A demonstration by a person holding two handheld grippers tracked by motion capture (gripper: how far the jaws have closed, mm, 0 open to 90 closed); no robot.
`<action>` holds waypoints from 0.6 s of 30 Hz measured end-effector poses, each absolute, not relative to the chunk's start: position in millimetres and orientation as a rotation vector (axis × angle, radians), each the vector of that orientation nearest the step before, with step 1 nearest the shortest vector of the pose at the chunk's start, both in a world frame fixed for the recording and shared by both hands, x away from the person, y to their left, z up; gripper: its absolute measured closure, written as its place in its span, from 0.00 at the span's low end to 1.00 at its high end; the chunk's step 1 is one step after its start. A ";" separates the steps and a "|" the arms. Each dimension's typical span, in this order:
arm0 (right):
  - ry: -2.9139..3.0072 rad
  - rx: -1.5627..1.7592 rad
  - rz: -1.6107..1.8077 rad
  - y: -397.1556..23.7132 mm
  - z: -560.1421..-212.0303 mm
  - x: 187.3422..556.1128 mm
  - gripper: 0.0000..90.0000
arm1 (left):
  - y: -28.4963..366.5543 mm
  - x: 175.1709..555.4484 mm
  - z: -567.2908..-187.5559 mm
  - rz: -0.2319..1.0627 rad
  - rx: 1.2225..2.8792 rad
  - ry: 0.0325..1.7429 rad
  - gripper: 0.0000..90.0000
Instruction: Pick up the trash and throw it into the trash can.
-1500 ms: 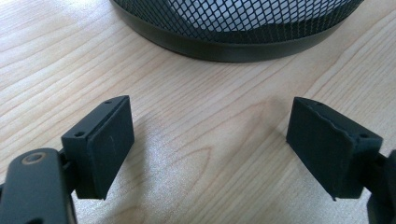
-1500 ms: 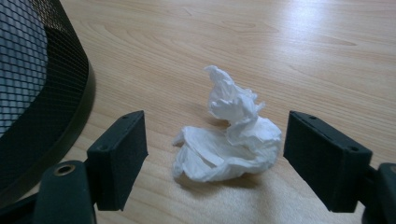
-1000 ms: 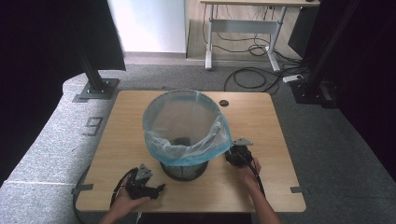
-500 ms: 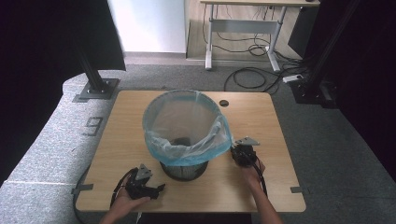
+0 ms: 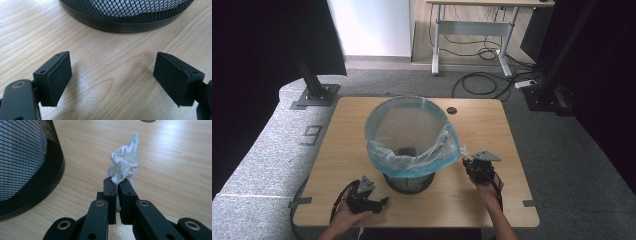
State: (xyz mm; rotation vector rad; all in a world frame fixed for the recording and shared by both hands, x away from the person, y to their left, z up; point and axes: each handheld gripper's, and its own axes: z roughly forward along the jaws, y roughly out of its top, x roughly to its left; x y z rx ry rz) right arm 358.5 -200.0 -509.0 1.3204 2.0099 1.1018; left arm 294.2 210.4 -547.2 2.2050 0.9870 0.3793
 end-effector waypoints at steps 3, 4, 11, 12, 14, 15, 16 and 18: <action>2.010 1.316 1.118 -201.7 -506.7 352.5 0.95 | 210.4 294.1 -547.2 0.380 2.205 0.988 0.17; 2.014 1.314 1.119 -201.4 -506.6 350.6 0.95 | 210.4 294.0 -547.2 0.380 2.205 0.987 0.17; 2.002 1.303 1.147 -203.8 -500.9 341.6 0.94 | 210.4 294.0 -547.2 0.379 2.204 0.988 0.17; 1.997 1.302 1.156 -204.6 -499.4 339.0 0.95 | 210.4 294.0 -547.2 0.380 2.204 0.988 0.17; 1.993 1.301 1.162 -205.4 -497.8 336.8 0.95 | 210.4 294.0 -547.2 0.379 2.204 0.988 0.17; 1.988 1.302 1.167 -206.1 -496.6 335.7 0.95 | 210.4 294.0 -547.2 0.380 2.204 0.987 0.17; 1.983 1.301 1.174 -207.0 -495.1 334.7 0.95 | 210.4 294.0 -547.2 0.380 2.204 0.987 0.17; 1.967 1.302 1.194 -209.3 -491.3 332.5 0.95 | 210.4 294.0 -547.2 0.379 2.204 0.988 0.17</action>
